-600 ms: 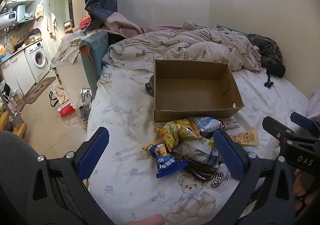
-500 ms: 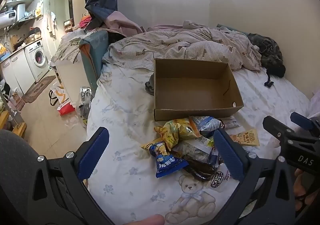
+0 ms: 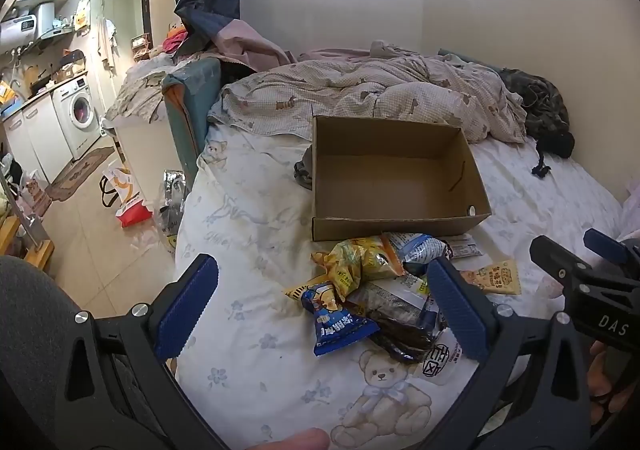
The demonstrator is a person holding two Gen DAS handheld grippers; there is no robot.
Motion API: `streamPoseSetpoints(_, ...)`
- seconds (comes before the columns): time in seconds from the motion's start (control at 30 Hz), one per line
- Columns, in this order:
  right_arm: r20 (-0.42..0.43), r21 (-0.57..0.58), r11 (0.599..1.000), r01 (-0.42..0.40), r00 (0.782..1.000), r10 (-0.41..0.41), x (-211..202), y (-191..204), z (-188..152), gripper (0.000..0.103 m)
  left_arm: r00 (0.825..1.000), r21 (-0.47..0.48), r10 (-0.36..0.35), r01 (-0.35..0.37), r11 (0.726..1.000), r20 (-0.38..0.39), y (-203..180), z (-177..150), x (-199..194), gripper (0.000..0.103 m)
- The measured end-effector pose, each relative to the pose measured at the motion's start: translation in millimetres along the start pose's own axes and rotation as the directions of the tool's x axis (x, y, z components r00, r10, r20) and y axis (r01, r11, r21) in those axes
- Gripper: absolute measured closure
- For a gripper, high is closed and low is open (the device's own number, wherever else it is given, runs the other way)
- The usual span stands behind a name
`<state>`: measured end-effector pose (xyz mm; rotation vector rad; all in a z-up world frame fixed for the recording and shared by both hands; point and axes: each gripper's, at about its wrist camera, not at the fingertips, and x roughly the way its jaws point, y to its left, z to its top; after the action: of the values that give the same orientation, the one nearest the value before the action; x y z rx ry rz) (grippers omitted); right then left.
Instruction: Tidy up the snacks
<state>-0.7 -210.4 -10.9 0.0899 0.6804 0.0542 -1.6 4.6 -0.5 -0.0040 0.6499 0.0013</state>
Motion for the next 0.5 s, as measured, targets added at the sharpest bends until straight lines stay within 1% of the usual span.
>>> streamPoseSetpoints(0.5,-0.001,0.000,1.000,0.000,1.000,0.000,0.1,-0.3,-0.3,0.000,1.000,-0.003,-0.003,0.003,1.000,-0.003,1.1,0.9,0.1,0.000)
